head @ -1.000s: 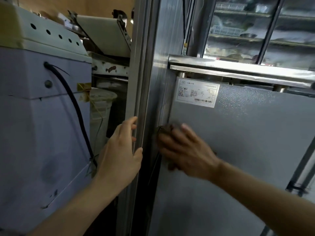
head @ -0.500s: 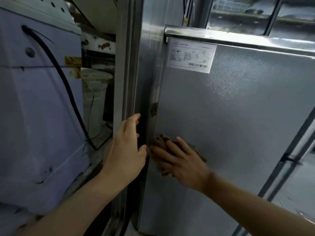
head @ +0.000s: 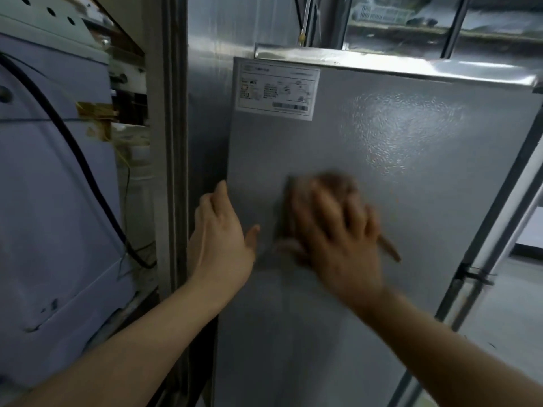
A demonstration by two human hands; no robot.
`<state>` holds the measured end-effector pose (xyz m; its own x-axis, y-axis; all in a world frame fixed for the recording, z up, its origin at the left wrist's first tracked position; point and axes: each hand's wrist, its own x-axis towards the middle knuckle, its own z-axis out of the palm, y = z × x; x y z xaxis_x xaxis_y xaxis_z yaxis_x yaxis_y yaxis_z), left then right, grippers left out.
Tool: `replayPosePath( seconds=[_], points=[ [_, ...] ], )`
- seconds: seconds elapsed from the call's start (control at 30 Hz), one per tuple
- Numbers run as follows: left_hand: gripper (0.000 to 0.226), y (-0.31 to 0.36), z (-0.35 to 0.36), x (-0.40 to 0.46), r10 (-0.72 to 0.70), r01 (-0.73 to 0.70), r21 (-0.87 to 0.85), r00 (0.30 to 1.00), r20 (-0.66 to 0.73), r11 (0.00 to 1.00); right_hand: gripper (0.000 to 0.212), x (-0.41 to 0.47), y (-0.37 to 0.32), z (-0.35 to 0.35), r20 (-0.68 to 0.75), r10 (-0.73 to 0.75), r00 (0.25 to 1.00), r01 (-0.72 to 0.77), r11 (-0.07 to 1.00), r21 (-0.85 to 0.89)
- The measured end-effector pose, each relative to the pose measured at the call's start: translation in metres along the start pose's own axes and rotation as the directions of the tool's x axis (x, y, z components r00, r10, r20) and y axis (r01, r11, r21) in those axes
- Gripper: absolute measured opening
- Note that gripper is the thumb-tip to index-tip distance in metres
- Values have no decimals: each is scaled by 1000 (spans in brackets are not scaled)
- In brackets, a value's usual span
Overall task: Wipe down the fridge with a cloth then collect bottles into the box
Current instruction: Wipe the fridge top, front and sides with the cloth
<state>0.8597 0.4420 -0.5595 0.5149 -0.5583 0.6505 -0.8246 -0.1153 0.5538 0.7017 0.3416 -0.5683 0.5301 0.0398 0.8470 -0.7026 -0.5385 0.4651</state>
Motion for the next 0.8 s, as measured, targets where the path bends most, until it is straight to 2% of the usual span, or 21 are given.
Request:
replayPosePath(
  seconds=[0.1,0.13,0.2,0.27,0.33,0.43,0.5,0.57,0.63,0.73,0.8],
  points=[
    [79,2,4,-1,-31,31,43,999,-23,999,109,-53,0,0,183,-281,942,290,957,-23],
    [78,2,4,-1,-38,39,40,999,-24,998,112,-57,6,-4,222,-342,913,354,935,-16],
    [77,2,4,-1,-54,55,45,998,-25,997,101,-48,23,-12,226,-387,894,408,912,-50],
    [77,2,3,-2,-60,60,40,998,-18,997,76,-19,46,-24,92,-297,950,309,939,-153],
    [77,3,3,-2,-60,60,32,998,-13,998,62,13,73,-36,-41,-110,993,99,974,-205],
    [77,1,5,-3,-61,61,20,998,-15,998,56,33,88,-39,-64,119,991,-125,987,-104],
    [77,0,6,-4,-66,67,5,998,-20,998,58,12,72,-31,-45,198,979,-201,977,-67],
    [77,-1,5,-4,-67,67,-4,998,-14,998,68,-35,51,-20,24,130,991,-127,988,-86],
    [77,0,5,-4,-73,73,-4,997,-1,997,83,-84,42,-16,141,-20,990,34,994,-101],
    [83,7,3,-9,-43,47,83,998,-43,995,75,-100,57,-27,169,-175,970,192,977,-88],
    [88,18,3,-15,51,-32,173,993,-108,984,68,-78,77,-36,108,-143,984,158,977,-144]
  ],
)
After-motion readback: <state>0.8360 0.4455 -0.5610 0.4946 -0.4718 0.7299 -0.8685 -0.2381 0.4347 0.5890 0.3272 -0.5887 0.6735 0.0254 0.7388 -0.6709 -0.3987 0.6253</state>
